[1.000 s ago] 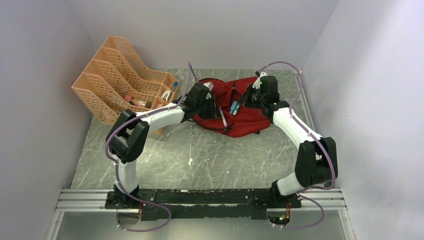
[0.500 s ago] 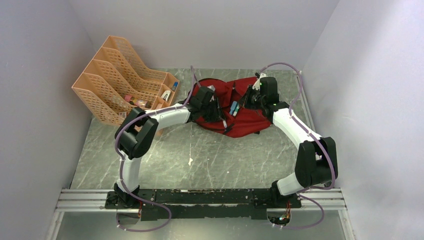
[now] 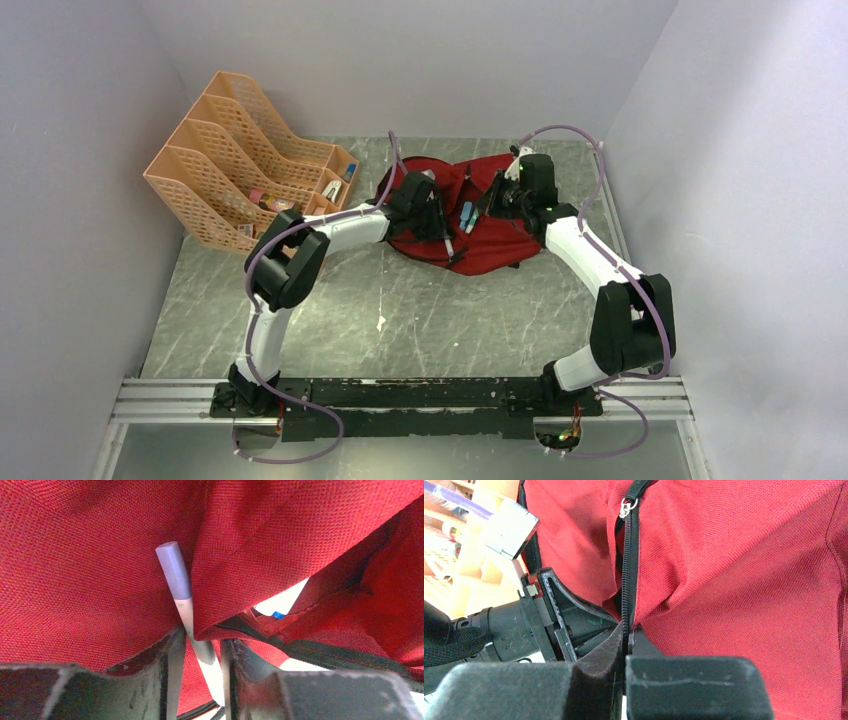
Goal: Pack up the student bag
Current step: Pick up the stationery from the student bag, then place the stationery in the student bag.
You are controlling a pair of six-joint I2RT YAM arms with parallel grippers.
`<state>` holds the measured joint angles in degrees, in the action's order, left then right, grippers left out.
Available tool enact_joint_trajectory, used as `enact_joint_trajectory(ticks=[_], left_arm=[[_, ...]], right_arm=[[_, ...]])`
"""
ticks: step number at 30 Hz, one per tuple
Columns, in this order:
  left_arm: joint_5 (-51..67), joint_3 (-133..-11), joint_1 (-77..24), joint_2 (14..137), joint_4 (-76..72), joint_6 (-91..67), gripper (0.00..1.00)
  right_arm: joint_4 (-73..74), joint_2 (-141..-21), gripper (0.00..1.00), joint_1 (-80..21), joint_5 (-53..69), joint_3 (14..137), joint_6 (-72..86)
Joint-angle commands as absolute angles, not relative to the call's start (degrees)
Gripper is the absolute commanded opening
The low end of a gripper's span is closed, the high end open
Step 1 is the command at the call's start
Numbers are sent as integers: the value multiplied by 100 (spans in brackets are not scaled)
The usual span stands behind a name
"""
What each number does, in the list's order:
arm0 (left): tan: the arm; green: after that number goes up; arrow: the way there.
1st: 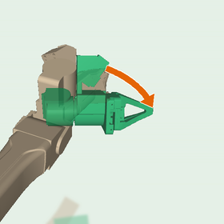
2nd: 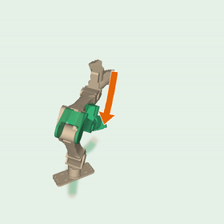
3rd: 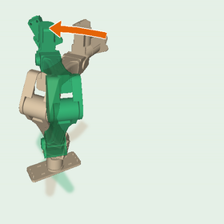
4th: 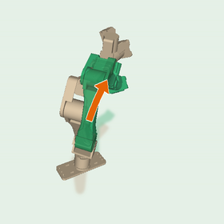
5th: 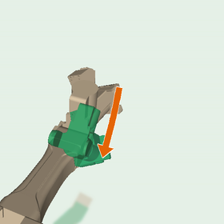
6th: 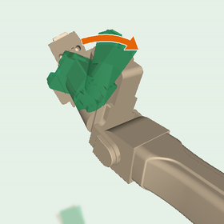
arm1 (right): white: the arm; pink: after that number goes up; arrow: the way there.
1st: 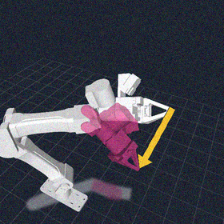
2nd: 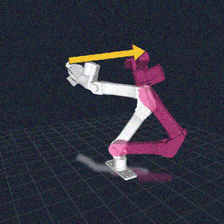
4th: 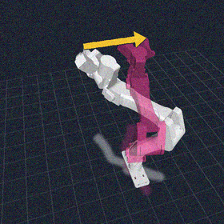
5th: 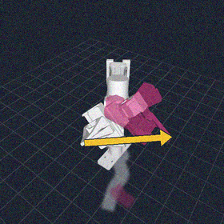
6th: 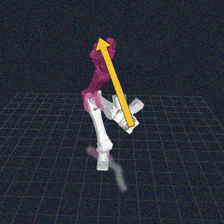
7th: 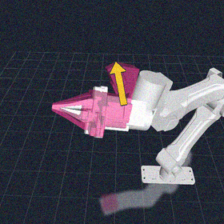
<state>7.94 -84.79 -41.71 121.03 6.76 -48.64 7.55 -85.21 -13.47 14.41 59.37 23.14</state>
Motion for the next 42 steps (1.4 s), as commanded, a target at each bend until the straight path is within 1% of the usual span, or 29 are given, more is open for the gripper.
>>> enact_joint_trajectory(ticks=[1, 6, 14, 18, 22, 25, 31, 37, 42], left_arm=[[790, -8568, -4212, 12199, 777, -4801, 33], [720, -8481, -4197, 12048, 843, -4688, 17], [362, -7712, -3916, 11118, 911, -4318, 5], [15, -7376, -3911, 10549, 1069, -3843, 5], [27, -7025, -3921, 10045, 747, -3438, 5], [222, -7005, -3973, 9856, 501, -3168, 5], [876, -7709, -4167, 10273, 502, -2786, 5], [929, -8105, -4454, 10630, 523, -2689, 5], [1171, -8764, -4461, 11203, 809, -2577, 5]], right_arm=[[746, -8303, 0, -1424, 1606, 5914, 2329], [746, -8305, 0, -1424, 1609, 5931, 2342], [747, -8305, 0, -1424, 1592, 5950, 2340], [722, -8321, 0, -1424, 1612, 5950, 2358], [693, -8328, 0, -1425, 1631, 5937, 2374], [677, -8323, 0, -1424, 1634, 5924, 2387], [668, -8283, 0, -1424, 1628, 5898, 2410], [713, -8253, 0, -1431, 1625, 5884, 2396], [711, -8235, 0, -1424, 1654, 5886, 2408]])
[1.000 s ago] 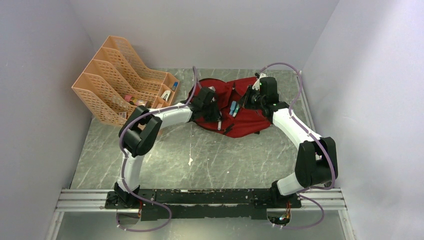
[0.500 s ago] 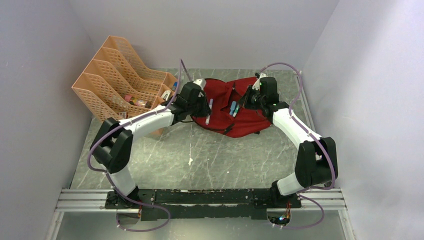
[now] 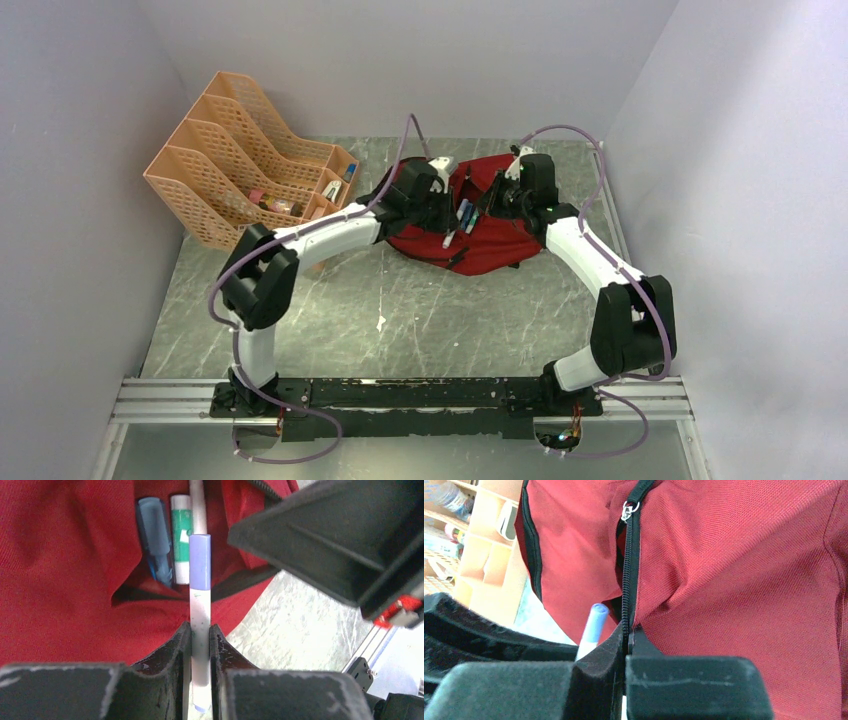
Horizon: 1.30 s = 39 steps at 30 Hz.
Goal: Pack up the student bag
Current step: Place the stationery in the student bag.
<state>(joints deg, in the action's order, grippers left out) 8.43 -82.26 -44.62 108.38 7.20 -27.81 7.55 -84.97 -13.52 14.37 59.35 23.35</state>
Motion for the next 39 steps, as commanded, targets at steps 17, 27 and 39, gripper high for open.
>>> enact_joint_trajectory(ticks=[17, 27, 39], left_arm=[[1265, -10333, -4424, 12426, 1264, -2543, 5], [1840, -11215, -4188, 13154, 975, -2815, 5], [2015, -11582, -4178, 13530, 696, -3051, 35]], right_arm=[[730, -8152, 0, -1424, 1668, 5854, 2392], [738, -8125, 0, -1424, 1634, 5818, 2387], [791, -8121, 0, -1424, 1576, 5854, 2373]])
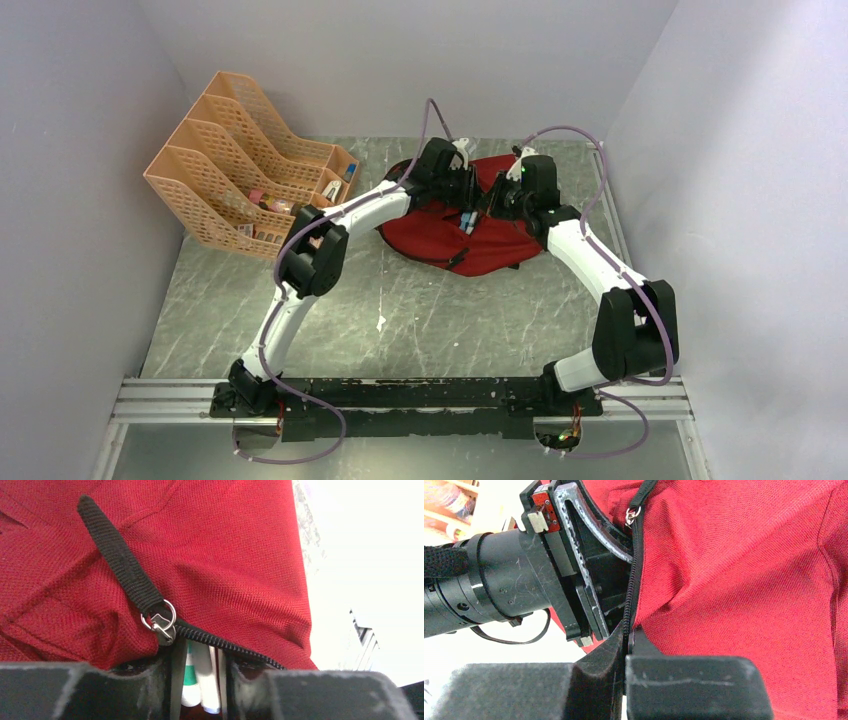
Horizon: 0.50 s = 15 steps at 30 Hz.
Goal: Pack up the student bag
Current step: Place the stationery in the student bag.
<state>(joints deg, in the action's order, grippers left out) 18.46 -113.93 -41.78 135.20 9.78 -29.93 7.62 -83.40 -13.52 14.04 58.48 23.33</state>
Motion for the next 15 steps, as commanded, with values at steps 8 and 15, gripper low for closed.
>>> enact_joint_trajectory(ticks=[8, 15], left_arm=[[2011, -11193, -4078, 13184, 637, -3032, 44], [1931, -10460, -3924, 12390, 606, -2829, 42]], right_arm=[[783, -8163, 0, -1424, 1587, 5886, 2390], [767, -8164, 0, -1424, 1492, 5873, 2406]])
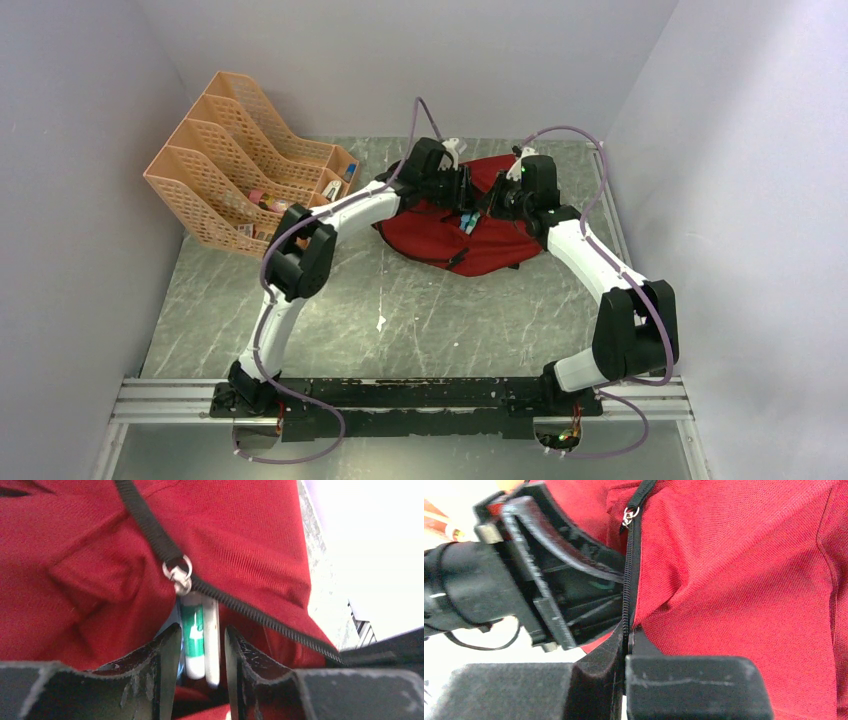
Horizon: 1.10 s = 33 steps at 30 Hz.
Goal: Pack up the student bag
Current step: Place the stationery in the student bag, then zip the student bag at the center of the board.
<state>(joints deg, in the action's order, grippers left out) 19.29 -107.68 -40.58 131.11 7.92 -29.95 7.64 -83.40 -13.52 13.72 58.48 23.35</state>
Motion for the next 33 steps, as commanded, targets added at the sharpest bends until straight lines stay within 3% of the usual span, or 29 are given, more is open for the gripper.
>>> enact_joint_trajectory(ticks=[1, 11, 13, 17, 23, 33], left_arm=[[1907, -10324, -3906, 12265, 606, -2799, 42], [1315, -9323, -3685, 11317, 673, -2466, 41], [1267, -9347, -3619, 11335, 767, -2431, 44], [1278, -9664, -3577, 11617, 980, -2279, 64], [1134, -10272, -3577, 12130, 1278, -2154, 68], [1290, -10417, -3524, 12290, 1070, -2486, 65]], right_arm=[[757, -8177, 0, -1424, 1482, 5871, 2423], [840, -8606, 0, -1571, 1340, 6034, 2503], [846, -8750, 0, -1704, 1256, 6083, 2453], [918, -8971, 0, -1955, 1034, 6158, 2342], [669, -9112, 0, -2057, 809, 6014, 2329], [422, -9580, 24, -2134, 1142, 6030, 2203]])
